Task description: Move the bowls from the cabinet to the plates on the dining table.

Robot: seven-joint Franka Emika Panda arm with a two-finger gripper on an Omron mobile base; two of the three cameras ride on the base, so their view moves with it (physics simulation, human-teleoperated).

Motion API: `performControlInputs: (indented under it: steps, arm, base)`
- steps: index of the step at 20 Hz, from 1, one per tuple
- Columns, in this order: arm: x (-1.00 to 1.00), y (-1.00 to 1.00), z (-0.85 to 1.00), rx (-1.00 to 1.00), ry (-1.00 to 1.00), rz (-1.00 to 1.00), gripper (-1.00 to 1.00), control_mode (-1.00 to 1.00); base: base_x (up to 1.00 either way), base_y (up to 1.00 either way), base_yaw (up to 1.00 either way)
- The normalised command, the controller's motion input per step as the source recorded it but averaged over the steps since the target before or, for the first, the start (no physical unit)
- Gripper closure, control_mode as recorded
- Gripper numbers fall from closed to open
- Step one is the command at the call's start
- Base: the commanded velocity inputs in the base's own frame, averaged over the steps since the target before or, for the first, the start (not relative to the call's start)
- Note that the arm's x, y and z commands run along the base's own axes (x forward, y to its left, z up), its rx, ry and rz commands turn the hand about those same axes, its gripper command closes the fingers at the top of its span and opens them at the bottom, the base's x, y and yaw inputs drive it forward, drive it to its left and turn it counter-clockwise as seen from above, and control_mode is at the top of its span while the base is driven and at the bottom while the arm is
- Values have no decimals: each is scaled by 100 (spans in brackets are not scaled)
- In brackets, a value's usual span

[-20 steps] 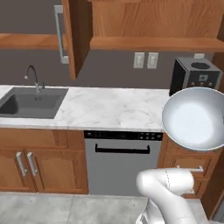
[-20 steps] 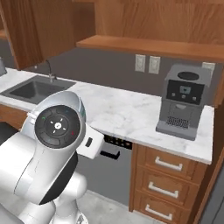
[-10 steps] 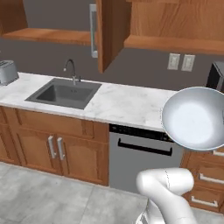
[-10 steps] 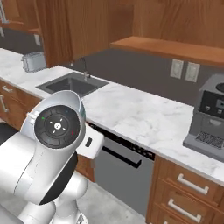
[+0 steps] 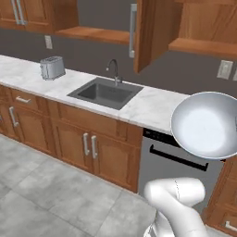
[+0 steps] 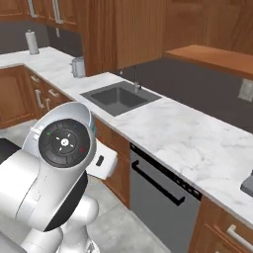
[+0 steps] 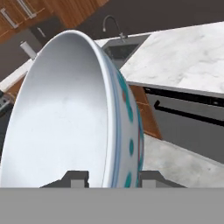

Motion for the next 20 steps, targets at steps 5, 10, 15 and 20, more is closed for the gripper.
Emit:
performControlInputs:
  steps: [5, 10, 15, 20]
  arm:
    - [0, 0, 0, 0, 0, 0, 100, 100]
    - [0, 0, 0, 0, 0, 0, 100, 100]
    - [0, 0, 0, 0, 0, 0, 100, 100]
    - [0, 0, 0, 0, 0, 0, 100, 100]
  base:
    - [-16, 0, 44]
    - [-17, 0, 45]
    - [-13, 0, 47]
    - [-12, 0, 48]
